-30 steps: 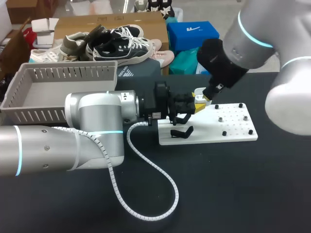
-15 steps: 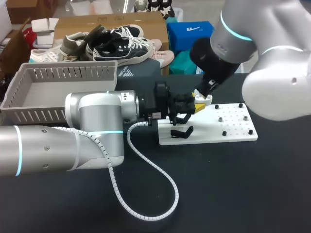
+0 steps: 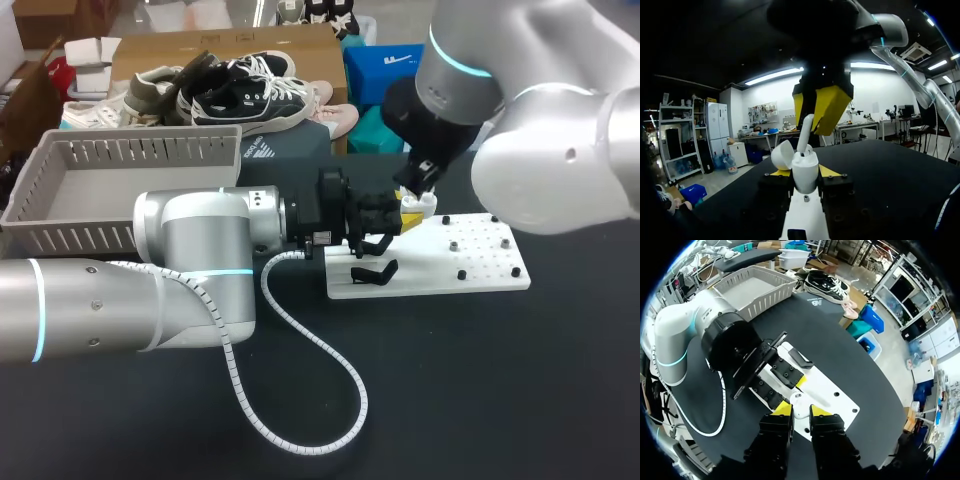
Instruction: Pick up each earbud case from the left stands, insert the matching earbuds, close the lid, and place the case in the box.
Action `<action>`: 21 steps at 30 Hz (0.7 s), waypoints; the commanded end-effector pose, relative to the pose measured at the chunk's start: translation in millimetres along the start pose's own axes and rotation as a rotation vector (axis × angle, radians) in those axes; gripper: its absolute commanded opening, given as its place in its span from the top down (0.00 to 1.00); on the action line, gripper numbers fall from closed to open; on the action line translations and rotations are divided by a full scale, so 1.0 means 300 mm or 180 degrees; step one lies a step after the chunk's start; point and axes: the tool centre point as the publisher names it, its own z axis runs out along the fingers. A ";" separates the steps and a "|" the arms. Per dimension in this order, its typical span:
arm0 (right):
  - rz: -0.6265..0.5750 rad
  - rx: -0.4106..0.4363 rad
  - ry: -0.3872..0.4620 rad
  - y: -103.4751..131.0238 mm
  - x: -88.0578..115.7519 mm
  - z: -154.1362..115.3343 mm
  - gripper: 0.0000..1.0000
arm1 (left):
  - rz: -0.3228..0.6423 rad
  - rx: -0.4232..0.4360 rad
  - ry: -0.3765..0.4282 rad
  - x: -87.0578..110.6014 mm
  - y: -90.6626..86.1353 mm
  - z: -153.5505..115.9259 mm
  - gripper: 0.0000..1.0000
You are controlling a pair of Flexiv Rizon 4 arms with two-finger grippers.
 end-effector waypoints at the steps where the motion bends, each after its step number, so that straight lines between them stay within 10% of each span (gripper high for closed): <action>1: 0.0009 -0.0001 0.0023 -0.005 -0.008 0.010 1.00 | 0.0005 -0.0011 -0.0002 0.001 -0.003 0.000 1.00; 21: 0.0014 0.0018 0.0066 0.003 -0.006 0.039 1.00 | 0.0005 -0.0011 -0.0002 0.001 -0.003 0.000 1.00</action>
